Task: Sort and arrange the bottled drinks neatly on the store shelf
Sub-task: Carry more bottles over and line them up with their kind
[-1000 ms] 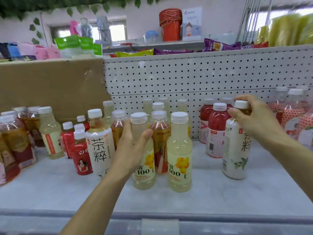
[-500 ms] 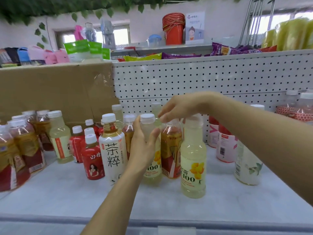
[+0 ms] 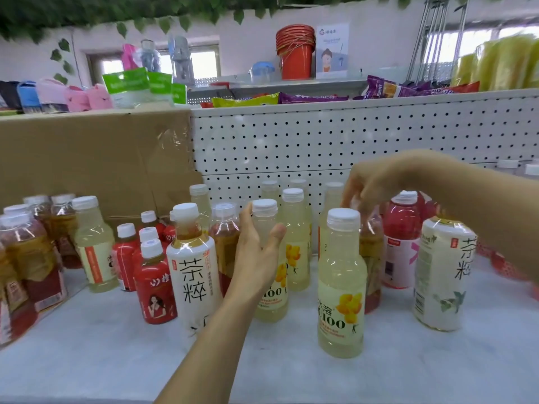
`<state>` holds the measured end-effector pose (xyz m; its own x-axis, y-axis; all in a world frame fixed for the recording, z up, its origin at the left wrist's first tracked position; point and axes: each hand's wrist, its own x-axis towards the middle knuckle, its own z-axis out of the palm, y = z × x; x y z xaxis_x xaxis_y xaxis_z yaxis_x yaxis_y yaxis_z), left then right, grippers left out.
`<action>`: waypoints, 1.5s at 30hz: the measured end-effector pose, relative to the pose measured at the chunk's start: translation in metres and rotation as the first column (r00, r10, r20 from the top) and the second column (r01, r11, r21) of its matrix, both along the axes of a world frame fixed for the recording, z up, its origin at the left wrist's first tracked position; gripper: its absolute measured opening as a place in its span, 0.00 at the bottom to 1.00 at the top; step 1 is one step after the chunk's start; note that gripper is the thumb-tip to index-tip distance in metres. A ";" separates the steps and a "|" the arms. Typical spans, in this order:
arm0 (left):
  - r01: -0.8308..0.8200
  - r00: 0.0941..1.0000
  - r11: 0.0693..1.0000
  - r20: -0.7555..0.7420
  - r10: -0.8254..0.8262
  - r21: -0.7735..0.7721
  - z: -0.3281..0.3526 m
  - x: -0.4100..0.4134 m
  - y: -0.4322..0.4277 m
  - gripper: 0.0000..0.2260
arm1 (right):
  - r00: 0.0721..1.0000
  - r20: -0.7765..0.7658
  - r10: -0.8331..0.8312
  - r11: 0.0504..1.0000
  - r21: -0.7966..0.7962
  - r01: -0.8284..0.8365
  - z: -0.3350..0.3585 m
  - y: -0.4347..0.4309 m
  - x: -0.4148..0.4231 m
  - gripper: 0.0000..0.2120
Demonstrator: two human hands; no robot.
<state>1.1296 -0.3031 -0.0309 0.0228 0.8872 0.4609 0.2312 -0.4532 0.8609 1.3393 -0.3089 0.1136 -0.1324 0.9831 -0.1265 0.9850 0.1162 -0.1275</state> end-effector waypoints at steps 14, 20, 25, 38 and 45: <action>-0.021 0.998 1.000 0.060 0.020 0.020 0.001 0.019 0.031 0.27 | 0.972 -0.192 -0.138 0.965 0.194 0.176 -0.005 0.049 -0.002 0.30; -0.024 0.999 1.000 0.044 0.023 0.010 -0.001 0.017 0.035 0.27 | 0.969 -0.162 -0.184 0.975 0.098 0.201 -0.019 0.084 -0.017 0.20; -0.007 1.000 0.999 -0.007 0.007 0.035 -0.002 0.017 0.037 0.26 | 0.960 -0.235 -0.156 0.971 0.143 0.192 -0.023 0.091 -0.018 0.20; -0.013 0.955 1.000 -0.296 0.014 0.008 -0.030 0.008 0.027 0.51 | 0.979 -0.139 0.150 0.987 0.081 -0.140 -0.030 -0.067 -0.027 0.27; 0.004 0.987 0.998 -0.161 -0.015 -0.065 -0.021 0.012 0.031 0.47 | 0.939 -0.318 0.127 0.967 0.250 -0.046 -0.049 -0.037 -0.043 0.27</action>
